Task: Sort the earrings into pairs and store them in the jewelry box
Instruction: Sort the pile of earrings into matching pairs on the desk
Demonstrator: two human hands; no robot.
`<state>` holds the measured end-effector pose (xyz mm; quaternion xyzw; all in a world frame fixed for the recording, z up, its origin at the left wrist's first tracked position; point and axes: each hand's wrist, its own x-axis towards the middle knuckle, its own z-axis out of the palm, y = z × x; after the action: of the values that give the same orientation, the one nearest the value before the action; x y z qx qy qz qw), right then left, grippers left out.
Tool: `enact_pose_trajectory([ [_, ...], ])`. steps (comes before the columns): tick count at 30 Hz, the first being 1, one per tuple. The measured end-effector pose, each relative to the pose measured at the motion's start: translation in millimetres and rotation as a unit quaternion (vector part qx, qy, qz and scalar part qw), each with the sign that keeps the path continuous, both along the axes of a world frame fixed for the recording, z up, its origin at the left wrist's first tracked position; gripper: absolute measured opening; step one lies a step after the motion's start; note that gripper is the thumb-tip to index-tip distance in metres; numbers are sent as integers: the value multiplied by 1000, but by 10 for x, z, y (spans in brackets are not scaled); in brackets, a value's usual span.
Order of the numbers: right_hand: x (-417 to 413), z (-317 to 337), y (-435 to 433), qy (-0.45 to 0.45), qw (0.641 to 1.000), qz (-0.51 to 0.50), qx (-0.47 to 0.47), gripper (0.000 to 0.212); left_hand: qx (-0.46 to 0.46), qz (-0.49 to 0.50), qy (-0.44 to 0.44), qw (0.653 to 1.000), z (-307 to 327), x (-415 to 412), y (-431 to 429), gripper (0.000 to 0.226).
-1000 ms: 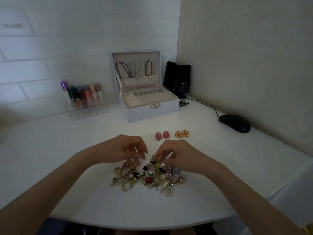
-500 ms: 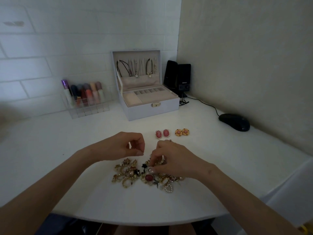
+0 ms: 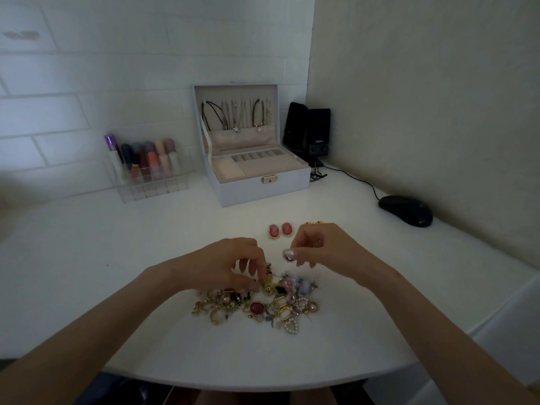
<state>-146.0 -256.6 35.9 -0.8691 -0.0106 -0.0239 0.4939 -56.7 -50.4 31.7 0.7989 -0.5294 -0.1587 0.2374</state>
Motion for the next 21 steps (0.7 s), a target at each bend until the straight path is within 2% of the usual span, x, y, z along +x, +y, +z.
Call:
enact_pose_trajectory([
  [7, -15, -86, -69, -7, 1000, -6, 20, 10, 13, -10, -86, 996, -99, -57, -110, 17],
  [13, -24, -88, -82, -15, 998, -8, 64, 5, -25, -10, -127, 992, -126, -37, -109, 19],
  [15, -24, -89, -85, -18, 998, -13, 63, 5, -44, 5, -94, 995, -115, -27, -102, 20],
  [18, -16, -101, -106, -25, 997, -29, 69, 8, -91, 55, -16, 994, -67, -13, -114, 6],
  [21, -13, -125, -145, -24, 994, -49, 93, 12, -126, 109, 49, 985, -35, -12, -164, 9],
])
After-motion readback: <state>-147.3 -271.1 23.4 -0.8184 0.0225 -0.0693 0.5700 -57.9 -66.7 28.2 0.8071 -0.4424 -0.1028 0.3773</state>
